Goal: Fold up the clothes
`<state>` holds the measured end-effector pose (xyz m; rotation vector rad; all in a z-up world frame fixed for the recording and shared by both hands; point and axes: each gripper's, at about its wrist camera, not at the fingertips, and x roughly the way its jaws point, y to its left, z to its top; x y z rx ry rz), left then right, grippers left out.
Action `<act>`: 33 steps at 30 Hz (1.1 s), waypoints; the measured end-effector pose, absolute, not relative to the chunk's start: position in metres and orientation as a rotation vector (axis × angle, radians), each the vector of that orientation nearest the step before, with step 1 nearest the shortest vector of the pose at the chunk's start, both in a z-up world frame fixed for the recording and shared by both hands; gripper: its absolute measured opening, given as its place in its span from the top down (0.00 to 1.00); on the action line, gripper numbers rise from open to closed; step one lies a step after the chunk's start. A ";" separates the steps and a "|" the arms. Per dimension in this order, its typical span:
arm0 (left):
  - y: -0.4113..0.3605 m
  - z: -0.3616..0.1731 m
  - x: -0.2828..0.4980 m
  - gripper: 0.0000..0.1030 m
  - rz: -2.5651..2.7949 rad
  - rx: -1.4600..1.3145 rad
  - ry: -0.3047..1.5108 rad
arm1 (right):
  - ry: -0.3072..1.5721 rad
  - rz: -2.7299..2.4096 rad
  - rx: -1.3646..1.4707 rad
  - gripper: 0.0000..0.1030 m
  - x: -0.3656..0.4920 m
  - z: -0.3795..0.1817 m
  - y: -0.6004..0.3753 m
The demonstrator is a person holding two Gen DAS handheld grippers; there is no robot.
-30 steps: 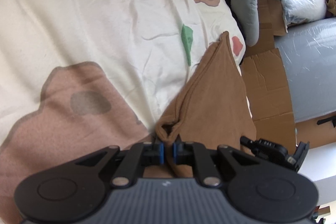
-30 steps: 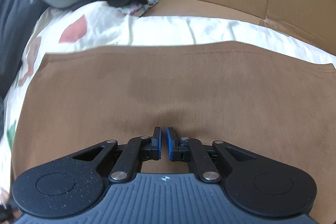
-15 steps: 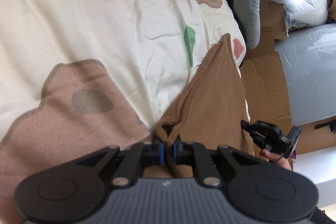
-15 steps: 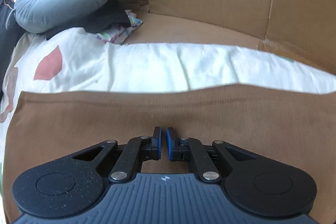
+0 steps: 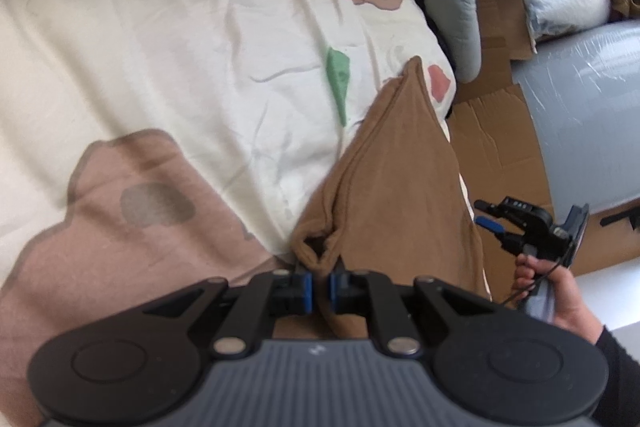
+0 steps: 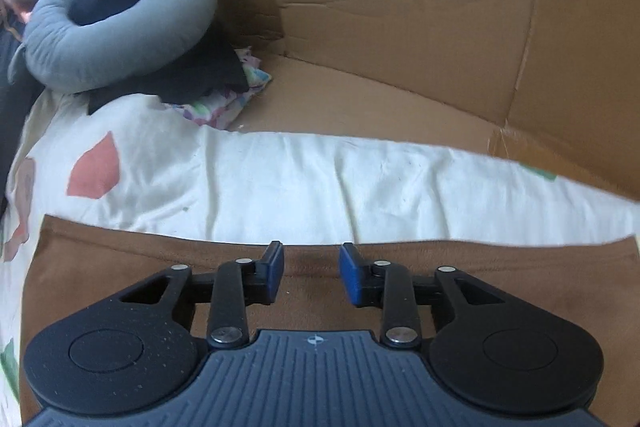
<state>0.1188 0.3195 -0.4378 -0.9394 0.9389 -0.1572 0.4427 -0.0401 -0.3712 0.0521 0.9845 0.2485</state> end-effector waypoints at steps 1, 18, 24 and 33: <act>0.320 -0.437 0.118 0.92 -0.158 -0.939 0.937 | 0.994 0.261 0.039 0.62 0.442 -0.367 -0.041; 0.313 -0.421 0.118 0.92 -0.161 -0.945 0.893 | 1.002 0.370 -0.041 0.56 0.334 -0.308 -0.080; 0.309 -0.411 0.117 0.92 -0.185 -0.894 0.899 | 1.000 0.388 -0.049 0.53 0.294 -0.320 -0.085; 0.291 -0.389 0.121 0.92 -0.187 -0.858 0.883 | 1.036 0.380 0.030 0.39 0.262 -0.338 -0.075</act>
